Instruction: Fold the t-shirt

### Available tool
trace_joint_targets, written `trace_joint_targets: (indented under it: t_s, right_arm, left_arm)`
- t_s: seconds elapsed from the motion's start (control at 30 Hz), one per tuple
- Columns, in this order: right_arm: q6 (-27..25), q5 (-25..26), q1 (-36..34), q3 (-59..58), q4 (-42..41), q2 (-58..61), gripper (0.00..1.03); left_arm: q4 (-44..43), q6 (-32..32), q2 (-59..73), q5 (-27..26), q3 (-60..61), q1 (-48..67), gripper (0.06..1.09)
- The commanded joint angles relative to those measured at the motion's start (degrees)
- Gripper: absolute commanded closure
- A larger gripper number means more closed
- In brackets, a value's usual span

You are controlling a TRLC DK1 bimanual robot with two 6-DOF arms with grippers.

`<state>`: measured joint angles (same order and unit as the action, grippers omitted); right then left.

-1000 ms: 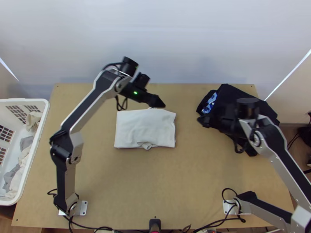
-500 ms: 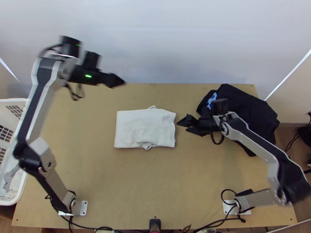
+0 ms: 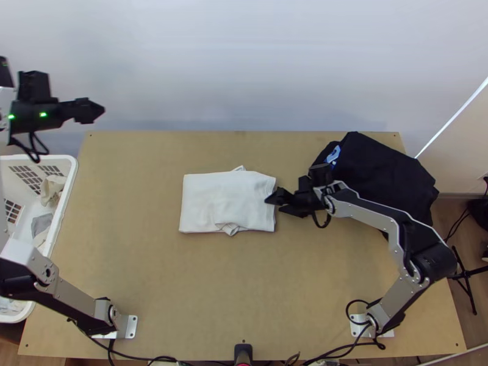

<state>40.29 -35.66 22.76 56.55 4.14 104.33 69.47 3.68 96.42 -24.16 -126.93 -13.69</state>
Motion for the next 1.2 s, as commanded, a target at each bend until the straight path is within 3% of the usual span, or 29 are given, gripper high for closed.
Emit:
trace_joint_targets:
  t_s: [0.0,0.4,0.43,0.47,0.5,0.57,0.67,0.93,1.17]
  right_arm:
    - [0.4,2.3,4.5,3.7,-1.2,5.4,0.03]
    - [3.8,3.1,14.3,22.7,-0.4,15.2,0.03]
    - [4.1,3.1,14.6,23.8,0.6,15.5,0.08]
    - [4.1,3.1,14.7,24.4,1.2,15.5,0.20]
    - [4.1,3.1,14.6,24.5,1.3,15.0,0.39]
    - [4.0,3.2,13.8,24.0,1.3,12.5,1.02]
    - [4.1,3.1,12.8,22.5,2.2,6.5,1.00]
    - [4.4,2.6,8.4,26.6,13.7,-10.1,1.00]
    - [3.0,2.6,-0.4,34.6,22.3,-18.1,1.00]
  left_arm:
    - [0.9,0.1,-2.5,0.8,1.3,-4.4,0.10]
    - [1.9,0.8,-5.1,1.4,3.9,-7.0,0.10]
    - [1.9,0.8,-5.2,1.4,3.9,-7.1,0.10]
    - [1.9,0.8,-5.3,1.4,3.9,-7.3,0.10]
    - [1.9,0.9,-5.4,1.4,3.9,-7.5,0.10]
    - [2.0,1.2,-5.5,1.4,4.3,-8.0,0.10]
    - [2.0,1.9,-5.5,1.3,5.8,-9.2,0.10]
    - [0.2,2.3,-5.4,1.0,9.2,-9.5,0.10]
    - [-1.3,1.4,-5.2,-0.1,11.2,-9.4,0.10]
